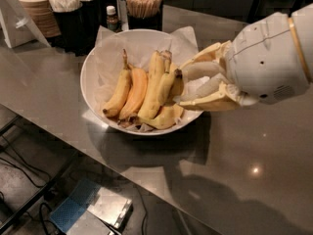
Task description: Pick banana from white bowl
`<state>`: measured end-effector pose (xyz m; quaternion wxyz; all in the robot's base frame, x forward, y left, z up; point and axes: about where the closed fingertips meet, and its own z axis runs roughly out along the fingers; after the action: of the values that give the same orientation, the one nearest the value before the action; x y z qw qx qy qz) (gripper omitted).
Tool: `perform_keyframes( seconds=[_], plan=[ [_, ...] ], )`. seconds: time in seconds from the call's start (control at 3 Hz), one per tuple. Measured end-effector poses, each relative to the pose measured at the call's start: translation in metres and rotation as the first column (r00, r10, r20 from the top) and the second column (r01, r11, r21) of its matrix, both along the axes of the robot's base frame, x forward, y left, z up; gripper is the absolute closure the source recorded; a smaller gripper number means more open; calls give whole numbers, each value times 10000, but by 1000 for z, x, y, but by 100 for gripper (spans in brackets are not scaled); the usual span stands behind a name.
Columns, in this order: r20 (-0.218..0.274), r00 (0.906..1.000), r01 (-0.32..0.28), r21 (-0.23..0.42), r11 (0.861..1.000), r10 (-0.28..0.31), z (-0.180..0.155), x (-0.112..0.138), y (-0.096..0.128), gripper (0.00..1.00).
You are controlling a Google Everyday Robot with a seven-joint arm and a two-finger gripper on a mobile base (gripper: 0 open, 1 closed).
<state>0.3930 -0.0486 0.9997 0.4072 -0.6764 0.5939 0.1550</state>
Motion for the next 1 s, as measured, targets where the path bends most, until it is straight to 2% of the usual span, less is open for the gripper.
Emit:
perform_keyframes(
  seconds=[0.33, 0.67, 1.0],
  plan=[
    [-221, 9992, -323, 391, 9987, 332, -7, 5, 4, 100],
    [231, 9963, -850, 879, 9925, 833, 6, -13, 5, 100],
    [1018, 9840, -1581, 1223, 9798, 1461, 24, -34, 8, 100]
  ],
)
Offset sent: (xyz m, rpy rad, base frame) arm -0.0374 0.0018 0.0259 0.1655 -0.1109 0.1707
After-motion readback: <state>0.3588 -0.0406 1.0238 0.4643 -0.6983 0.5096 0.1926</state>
